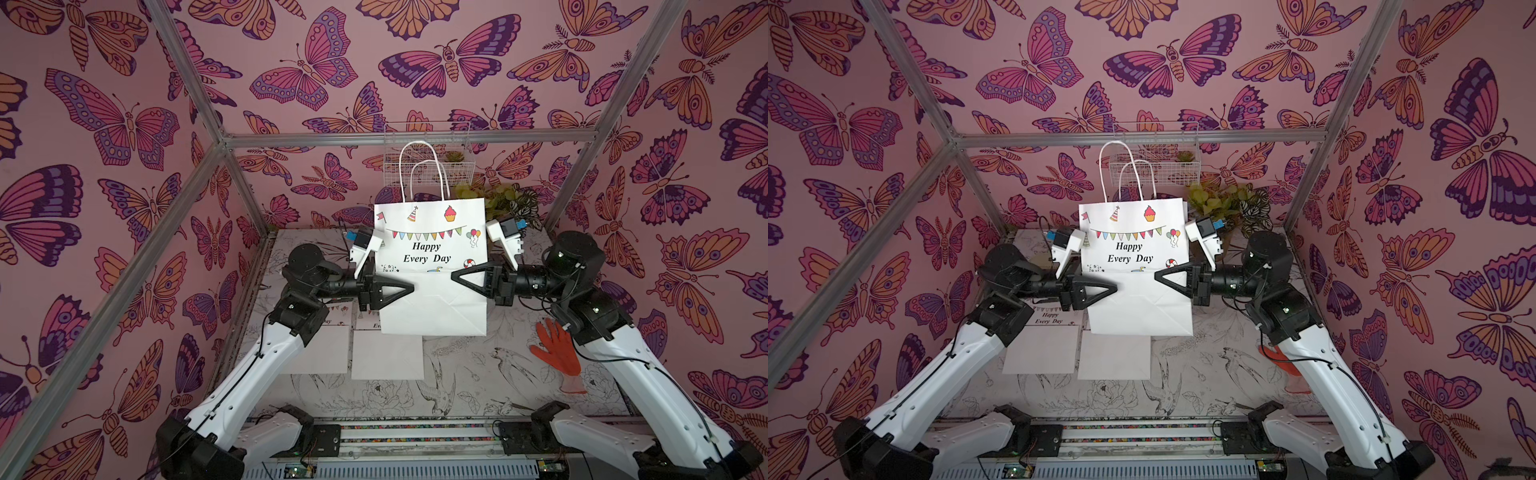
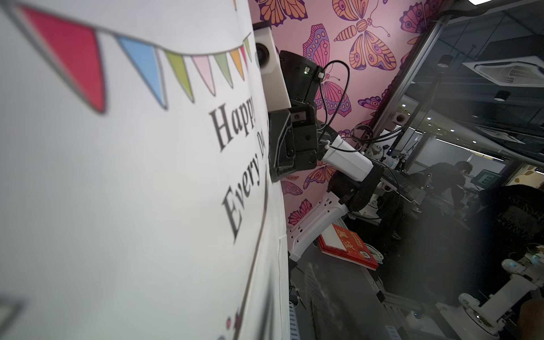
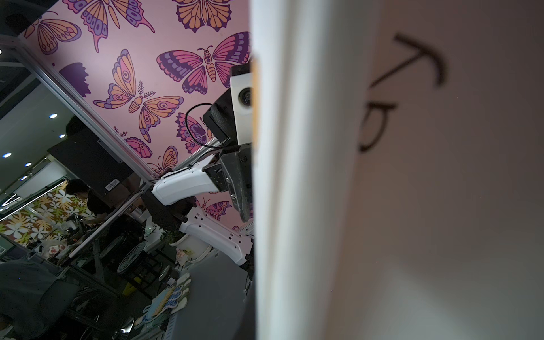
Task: Put away the paper bag
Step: Press the paper bag.
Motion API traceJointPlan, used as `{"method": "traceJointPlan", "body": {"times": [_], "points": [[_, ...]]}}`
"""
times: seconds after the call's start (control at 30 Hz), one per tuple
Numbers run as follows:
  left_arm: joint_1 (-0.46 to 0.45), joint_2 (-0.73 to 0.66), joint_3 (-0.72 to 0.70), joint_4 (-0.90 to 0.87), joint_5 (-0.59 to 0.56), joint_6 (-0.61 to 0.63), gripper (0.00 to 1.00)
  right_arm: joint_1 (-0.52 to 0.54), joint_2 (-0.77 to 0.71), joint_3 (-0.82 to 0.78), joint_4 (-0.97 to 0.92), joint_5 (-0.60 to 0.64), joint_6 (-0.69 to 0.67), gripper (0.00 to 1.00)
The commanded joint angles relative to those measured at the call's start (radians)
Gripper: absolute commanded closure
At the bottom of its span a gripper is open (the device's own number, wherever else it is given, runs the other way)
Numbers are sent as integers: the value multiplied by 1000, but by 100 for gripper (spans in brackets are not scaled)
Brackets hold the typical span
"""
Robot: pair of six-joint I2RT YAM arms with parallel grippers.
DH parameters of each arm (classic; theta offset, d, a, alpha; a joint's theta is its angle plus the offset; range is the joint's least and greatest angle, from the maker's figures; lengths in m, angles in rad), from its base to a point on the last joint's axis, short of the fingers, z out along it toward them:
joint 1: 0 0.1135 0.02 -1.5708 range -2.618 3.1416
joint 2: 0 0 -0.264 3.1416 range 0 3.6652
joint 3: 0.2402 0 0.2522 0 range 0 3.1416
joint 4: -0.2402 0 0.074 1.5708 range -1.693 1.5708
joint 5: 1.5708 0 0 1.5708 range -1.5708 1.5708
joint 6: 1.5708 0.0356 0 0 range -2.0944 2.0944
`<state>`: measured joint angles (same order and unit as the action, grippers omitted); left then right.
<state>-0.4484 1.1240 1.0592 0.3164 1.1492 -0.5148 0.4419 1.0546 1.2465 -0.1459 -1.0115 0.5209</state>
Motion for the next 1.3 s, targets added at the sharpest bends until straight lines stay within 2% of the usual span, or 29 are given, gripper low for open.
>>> {"method": "traceJointPlan", "body": {"times": [0.0,0.33,0.37,0.47,0.57,0.63,0.7,0.87,0.93,0.97,1.03,1.07,1.1,1.17,1.2,1.27], "points": [[-7,-11,-6,37,-74,-1,49,9,-10,2,22,-32,8,100],[-1,-64,-24,-7,-201,46,57,9,-38,-42,31,-32,-1,100],[-1,-64,-24,-14,-206,51,62,9,-42,-46,26,-30,-5,100],[-1,-46,-14,-24,-179,53,86,9,-51,-55,25,-19,-12,100],[-1,-22,-6,-24,-148,46,100,9,-51,-52,34,9,-7,100],[-1,-20,-7,-25,-149,47,100,9,-48,-46,33,23,-8,100],[-1,-25,-8,-35,-151,56,100,9,-44,-36,24,36,-17,93],[-1,-31,0,-82,-156,87,100,9,-23,-14,38,40,-11,58],[-1,-25,4,-82,-148,84,100,8,-14,-4,45,47,-13,55],[-1,-23,5,-81,-148,83,100,9,-7,3,46,45,-15,59],[-1,-24,4,-82,-156,82,100,9,9,18,46,31,-9,86],[-1,-26,3,-82,-159,81,100,9,17,20,53,25,-2,95],[-1,-29,2,-82,-164,81,100,9,22,18,63,16,6,100],[-1,-35,1,-85,-171,81,100,9,22,9,69,10,12,100],[-1,-39,1,-84,-171,81,94,8,17,2,65,13,8,100],[0,-49,-1,-101,-155,94,68,9,4,-7,42,20,-8,100]]}}
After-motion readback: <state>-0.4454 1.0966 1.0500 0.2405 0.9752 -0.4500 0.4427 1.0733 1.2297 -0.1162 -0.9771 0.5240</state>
